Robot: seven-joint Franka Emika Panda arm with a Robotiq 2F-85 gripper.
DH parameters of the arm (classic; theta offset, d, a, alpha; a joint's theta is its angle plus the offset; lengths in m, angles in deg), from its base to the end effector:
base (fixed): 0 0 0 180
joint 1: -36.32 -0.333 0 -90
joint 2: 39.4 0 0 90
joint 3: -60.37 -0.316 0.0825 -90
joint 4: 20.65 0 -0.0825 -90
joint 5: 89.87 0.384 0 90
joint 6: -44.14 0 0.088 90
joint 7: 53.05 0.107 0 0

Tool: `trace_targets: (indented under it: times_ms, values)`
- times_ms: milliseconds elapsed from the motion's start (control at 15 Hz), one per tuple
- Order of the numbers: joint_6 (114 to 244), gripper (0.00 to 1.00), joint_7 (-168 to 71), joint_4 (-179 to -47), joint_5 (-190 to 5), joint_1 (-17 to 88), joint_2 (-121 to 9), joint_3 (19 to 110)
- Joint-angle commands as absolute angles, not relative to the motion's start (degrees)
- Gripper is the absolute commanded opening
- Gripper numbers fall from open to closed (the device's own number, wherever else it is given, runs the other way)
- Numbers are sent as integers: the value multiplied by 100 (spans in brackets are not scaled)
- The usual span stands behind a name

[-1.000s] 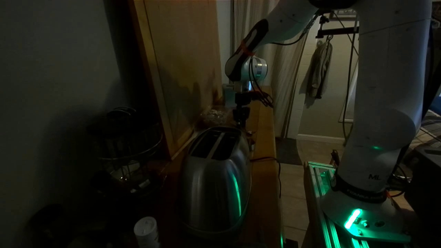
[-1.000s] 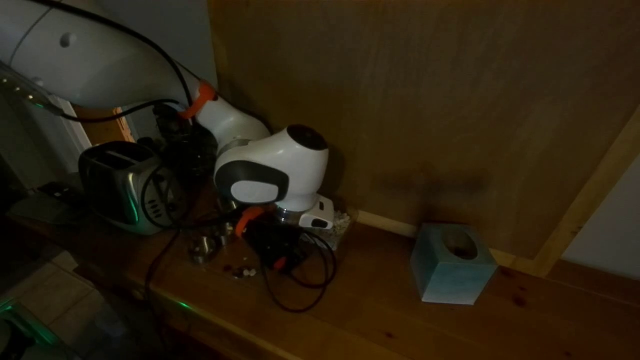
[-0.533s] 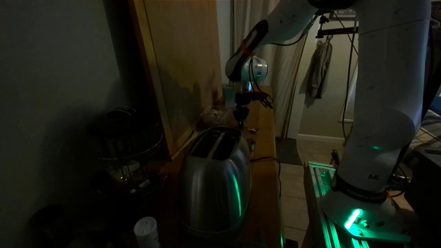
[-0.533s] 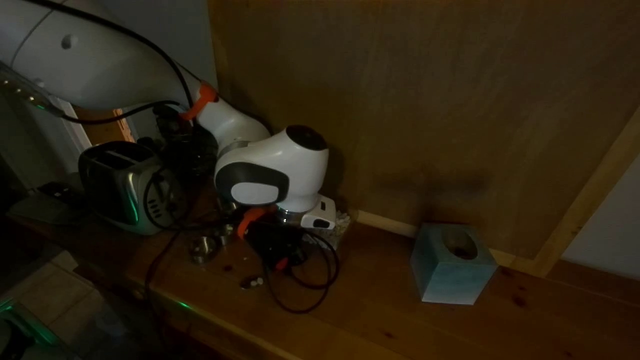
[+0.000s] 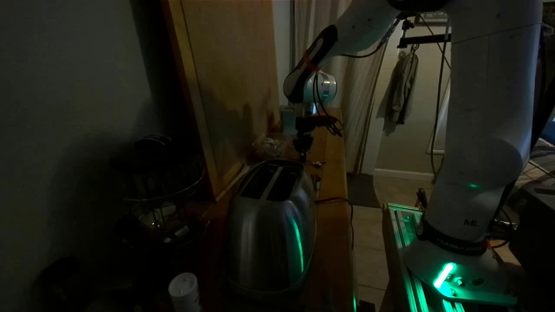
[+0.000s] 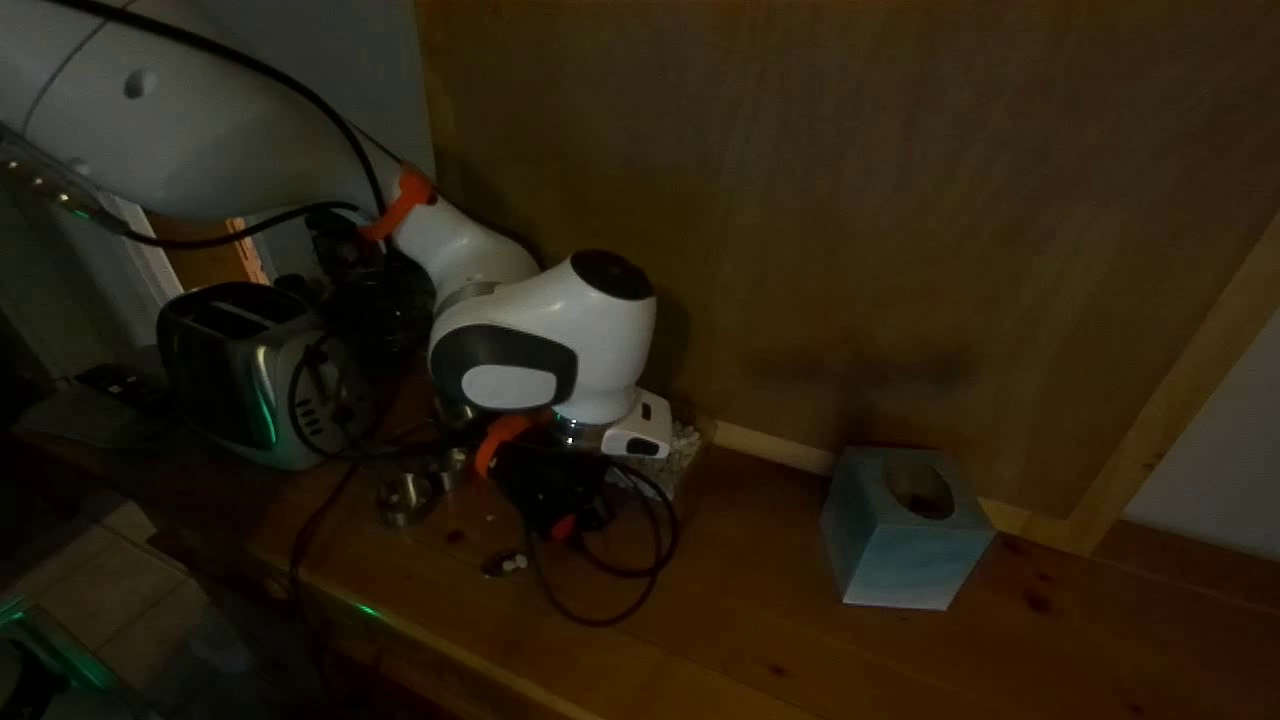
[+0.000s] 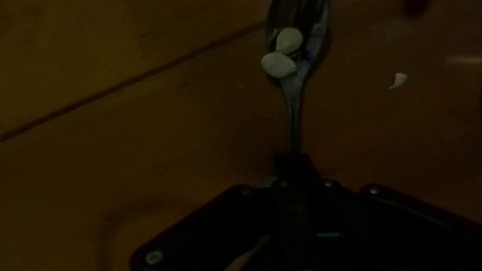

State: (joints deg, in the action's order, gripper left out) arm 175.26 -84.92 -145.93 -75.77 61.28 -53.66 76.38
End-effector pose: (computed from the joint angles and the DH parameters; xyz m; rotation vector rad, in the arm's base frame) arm 0.4130 -0.3514 0.2668 -2.9377 0.4889 0.0639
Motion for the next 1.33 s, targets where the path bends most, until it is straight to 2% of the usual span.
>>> trace_targets:
  times_ms: [0,933,1000,1267]
  values:
    - [17444,2,-8290,-14682,-7502,6138,-5238,7589]
    - [17005,2,-8013,-15283,-7692,5899,-4303,7650]
    - [17143,9,-8088,-15022,-7596,5923,-4656,7670]
    - [17055,9,-8088,-15167,-7602,5867,-4463,7689]
